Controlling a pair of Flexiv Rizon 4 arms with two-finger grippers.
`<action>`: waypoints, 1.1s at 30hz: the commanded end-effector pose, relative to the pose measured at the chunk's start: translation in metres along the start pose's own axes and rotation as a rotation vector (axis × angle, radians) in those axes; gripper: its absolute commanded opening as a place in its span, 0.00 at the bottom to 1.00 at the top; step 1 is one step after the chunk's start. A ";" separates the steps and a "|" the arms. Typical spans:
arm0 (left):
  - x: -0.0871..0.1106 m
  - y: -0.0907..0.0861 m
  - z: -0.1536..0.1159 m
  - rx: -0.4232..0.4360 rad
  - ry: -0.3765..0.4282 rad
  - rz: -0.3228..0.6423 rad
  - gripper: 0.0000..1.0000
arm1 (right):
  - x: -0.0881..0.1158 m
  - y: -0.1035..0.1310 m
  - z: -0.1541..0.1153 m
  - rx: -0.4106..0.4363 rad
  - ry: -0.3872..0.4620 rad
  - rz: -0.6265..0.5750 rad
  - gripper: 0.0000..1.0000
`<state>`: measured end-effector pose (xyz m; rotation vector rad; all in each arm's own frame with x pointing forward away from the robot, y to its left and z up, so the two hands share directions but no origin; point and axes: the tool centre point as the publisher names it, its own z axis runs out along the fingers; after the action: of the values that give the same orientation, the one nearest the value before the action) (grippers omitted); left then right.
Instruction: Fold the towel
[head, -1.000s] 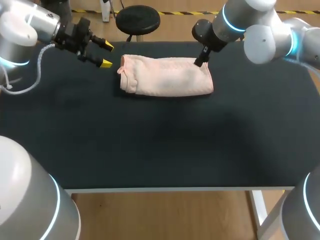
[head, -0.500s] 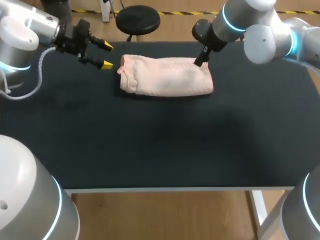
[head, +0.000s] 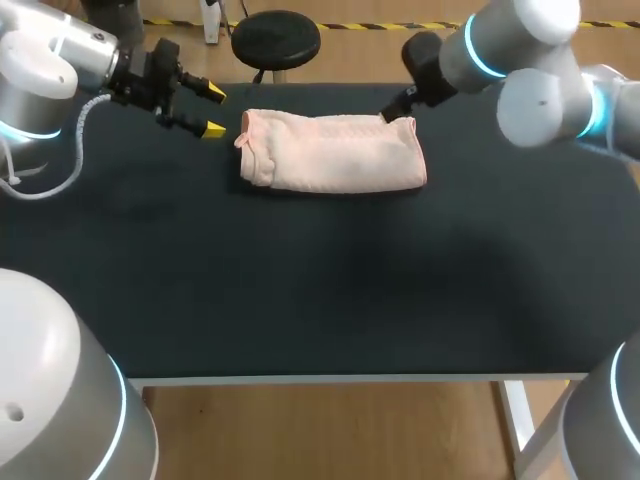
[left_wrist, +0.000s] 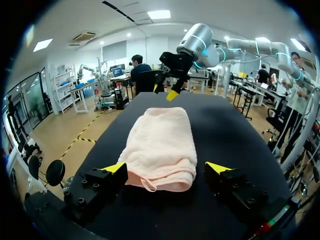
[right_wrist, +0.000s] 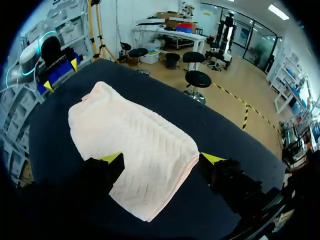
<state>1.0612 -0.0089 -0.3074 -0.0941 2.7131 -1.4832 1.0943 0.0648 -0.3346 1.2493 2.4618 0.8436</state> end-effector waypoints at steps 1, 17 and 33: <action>0.000 0.001 0.000 0.001 -0.001 0.001 1.00 | -0.012 -0.021 -0.012 -0.066 0.319 0.677 1.00; 0.000 0.001 0.000 0.001 -0.001 0.001 1.00 | -0.012 -0.058 0.010 0.048 0.506 0.810 1.00; 0.000 0.001 0.000 0.001 -0.001 0.001 1.00 | -0.016 -0.067 0.028 0.063 0.593 0.854 1.00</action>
<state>1.0616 -0.0086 -0.3074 -0.0925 2.7145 -1.4835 1.0652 0.0321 -0.3909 2.4373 2.2668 1.4481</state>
